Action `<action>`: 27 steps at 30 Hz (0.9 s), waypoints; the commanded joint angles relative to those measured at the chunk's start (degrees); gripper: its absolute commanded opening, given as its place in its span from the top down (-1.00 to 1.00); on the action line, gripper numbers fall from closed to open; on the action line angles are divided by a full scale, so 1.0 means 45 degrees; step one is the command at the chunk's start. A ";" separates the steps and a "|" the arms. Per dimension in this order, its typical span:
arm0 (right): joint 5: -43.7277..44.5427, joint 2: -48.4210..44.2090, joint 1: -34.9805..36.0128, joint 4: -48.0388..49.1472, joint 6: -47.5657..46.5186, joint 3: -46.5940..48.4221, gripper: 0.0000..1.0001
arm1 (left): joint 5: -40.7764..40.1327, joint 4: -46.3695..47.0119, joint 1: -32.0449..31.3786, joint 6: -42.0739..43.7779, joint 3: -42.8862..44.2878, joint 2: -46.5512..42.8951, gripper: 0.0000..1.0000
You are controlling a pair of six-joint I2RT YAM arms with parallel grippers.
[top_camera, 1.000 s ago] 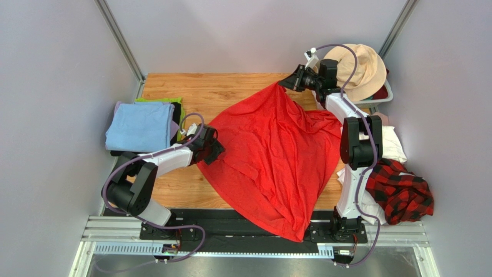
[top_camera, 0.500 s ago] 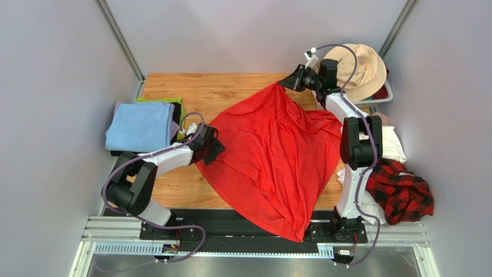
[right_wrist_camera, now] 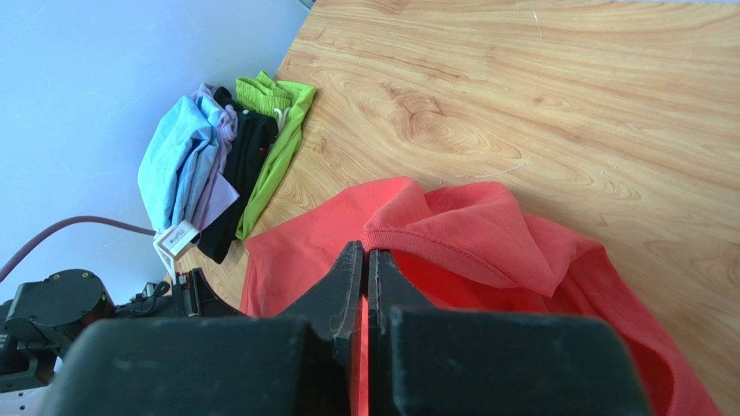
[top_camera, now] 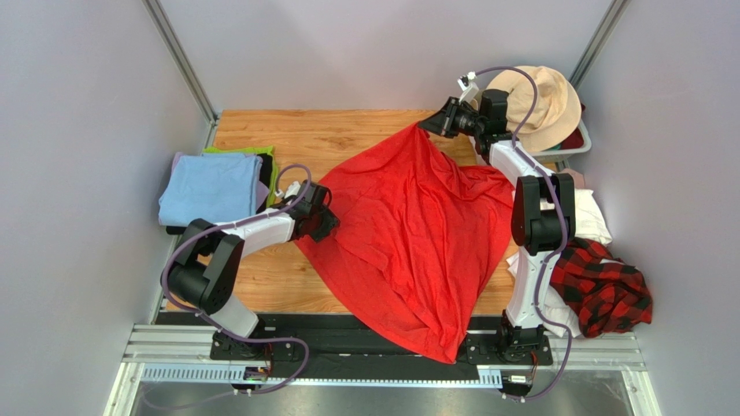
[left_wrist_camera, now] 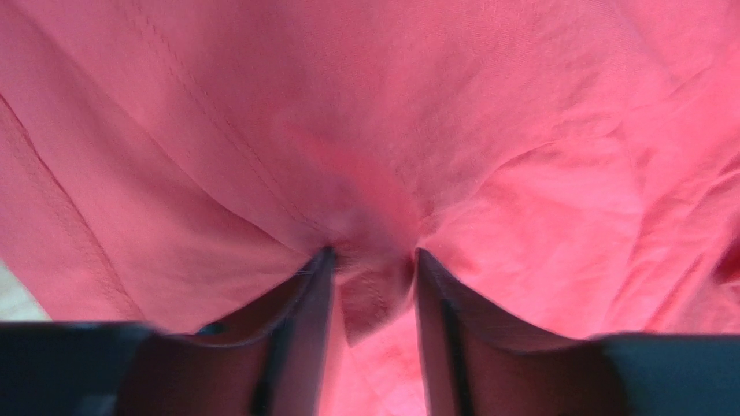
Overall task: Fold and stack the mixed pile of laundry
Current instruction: Flatten out the tank top at the center of the board.
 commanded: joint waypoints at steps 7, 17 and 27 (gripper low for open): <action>-0.0259 -0.0737 -0.0069 0.0845 0.0256 -0.0246 1.00 | -0.0153 -0.0772 0.0058 0.0171 0.0134 0.0241 0.75; -0.0318 -0.0658 -0.0069 0.0903 0.0334 -0.0207 1.00 | -0.0895 -0.1963 0.0058 0.0913 0.0700 -0.1145 0.57; -0.0416 -0.0678 -0.0050 0.0923 0.0374 -0.0226 1.00 | -0.0895 -0.2003 0.0058 0.1128 0.0720 -0.1146 1.00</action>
